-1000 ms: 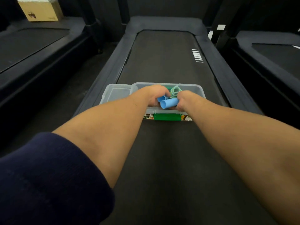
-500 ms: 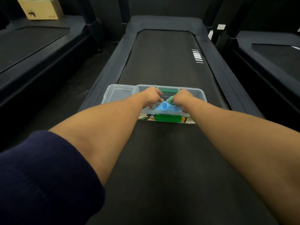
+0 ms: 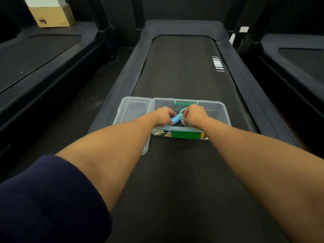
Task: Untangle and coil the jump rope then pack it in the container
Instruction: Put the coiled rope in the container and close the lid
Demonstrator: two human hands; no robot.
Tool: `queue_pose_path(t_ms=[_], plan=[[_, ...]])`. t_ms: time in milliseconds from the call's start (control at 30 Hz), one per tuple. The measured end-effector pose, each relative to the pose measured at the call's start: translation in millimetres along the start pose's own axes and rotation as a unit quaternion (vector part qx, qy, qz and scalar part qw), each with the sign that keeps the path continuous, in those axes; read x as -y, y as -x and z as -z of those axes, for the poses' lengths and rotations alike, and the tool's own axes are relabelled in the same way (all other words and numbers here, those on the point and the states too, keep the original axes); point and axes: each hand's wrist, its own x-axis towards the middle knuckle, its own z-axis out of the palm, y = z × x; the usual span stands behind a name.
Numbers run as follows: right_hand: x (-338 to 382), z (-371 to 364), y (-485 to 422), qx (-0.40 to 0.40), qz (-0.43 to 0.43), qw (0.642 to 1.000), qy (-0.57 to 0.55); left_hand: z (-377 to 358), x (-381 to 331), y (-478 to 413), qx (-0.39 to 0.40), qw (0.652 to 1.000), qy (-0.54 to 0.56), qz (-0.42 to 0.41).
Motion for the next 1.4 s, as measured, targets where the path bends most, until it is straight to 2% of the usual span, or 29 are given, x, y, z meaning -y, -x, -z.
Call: queue_pose_path(t_ms=[200,300,367,433,500,567,667,733,867,1000,1267,1400], plan=[[1.1,-7.8,-1.0,-0.007,-0.009,1.000,0.001,-0.9,-2.1,5.9,-0.059,0.997,-0.050,-0.019],[5.9,-4.7,4.7,0.000,-0.011,1.000,0.006,8.0,-0.5,18.8,-0.170,0.985,0.008,-0.038],[11.4,1.6,10.1,-0.018,-0.014,1.000,0.001,17.4,4.2,32.5,-0.262,0.962,0.062,-0.031],[22.1,7.8,16.6,-0.034,-0.014,0.999,-0.008,28.6,15.3,46.0,-0.335,0.937,0.102,0.005],[38.8,9.5,24.4,-0.032,-0.007,0.999,-0.014,36.0,33.5,55.8,-0.367,0.920,0.119,0.067],[57.3,7.5,31.1,-0.021,0.007,1.000,-0.016,39.9,53.1,61.1,-0.348,0.924,0.091,0.131],[82.7,3.4,35.7,-0.015,0.033,0.999,-0.029,40.7,75.1,67.1,-0.251,0.940,-0.007,0.229],[98.9,-0.1,36.7,-0.028,0.050,0.998,-0.033,38.5,89.5,73.4,-0.213,0.940,-0.043,0.264],[136.0,-17.6,39.5,-0.031,0.087,0.994,-0.063,30.1,120.9,84.5,-0.193,0.938,-0.070,0.279],[171.6,-44.5,38.2,0.032,0.095,0.993,-0.063,31.3,138.3,88.8,-0.185,0.936,-0.075,0.290],[191.1,-93.4,19.2,0.087,-0.035,0.994,-0.051,29.3,155.6,87.7,-0.217,0.944,-0.069,0.240],[184.9,-102.3,16.0,0.103,-0.049,0.992,-0.056,28.2,166.4,82.6,-0.235,0.945,-0.049,0.222]])
